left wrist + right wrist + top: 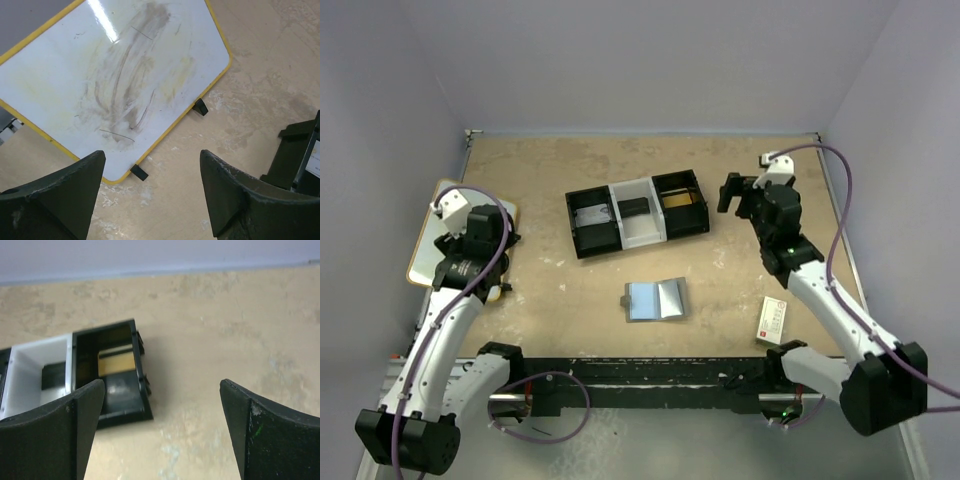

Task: Take the credit cards out of the card holder
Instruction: Reset both arms

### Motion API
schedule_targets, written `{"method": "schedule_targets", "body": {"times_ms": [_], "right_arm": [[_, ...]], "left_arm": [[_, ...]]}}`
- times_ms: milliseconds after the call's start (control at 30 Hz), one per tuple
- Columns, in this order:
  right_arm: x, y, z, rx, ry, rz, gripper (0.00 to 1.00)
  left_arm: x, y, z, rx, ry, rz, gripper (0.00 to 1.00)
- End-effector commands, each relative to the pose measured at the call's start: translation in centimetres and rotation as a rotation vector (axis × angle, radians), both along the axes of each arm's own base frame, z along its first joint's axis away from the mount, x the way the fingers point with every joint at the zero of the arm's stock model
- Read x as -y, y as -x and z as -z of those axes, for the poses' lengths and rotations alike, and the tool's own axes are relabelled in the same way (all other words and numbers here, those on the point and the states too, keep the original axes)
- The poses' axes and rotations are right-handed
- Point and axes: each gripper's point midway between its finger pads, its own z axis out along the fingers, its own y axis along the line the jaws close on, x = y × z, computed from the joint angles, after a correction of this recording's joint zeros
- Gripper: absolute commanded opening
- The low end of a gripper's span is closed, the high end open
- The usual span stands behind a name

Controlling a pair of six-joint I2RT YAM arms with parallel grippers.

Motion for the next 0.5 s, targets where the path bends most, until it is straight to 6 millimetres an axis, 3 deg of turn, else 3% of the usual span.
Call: {"method": "schedule_targets", "body": {"times_ms": [0,133,233,367,467], "right_arm": [[1.7,3.6,-2.7,0.032,-0.09,0.062,1.0],[2.7,7.2,-6.7,0.081,-0.114,0.055,1.0],[3.2,9.6,-9.5,0.138,-0.089,0.016,1.0],[4.8,12.2,-13.1,0.205,-0.061,0.045,1.0],[5.2,13.0,-13.8,0.21,-0.052,0.051,1.0]], "left_arm": [[-1.6,0.3,-4.9,0.081,-0.048,-0.09,0.75],[-2.3,0.8,-9.3,0.12,-0.067,-0.123,0.75],[-2.4,1.5,-11.6,0.15,-0.068,-0.12,0.75],[-2.7,2.8,-13.5,0.188,-0.068,-0.117,0.75],[-2.7,3.3,-14.3,0.23,-0.061,-0.109,0.75]]}}
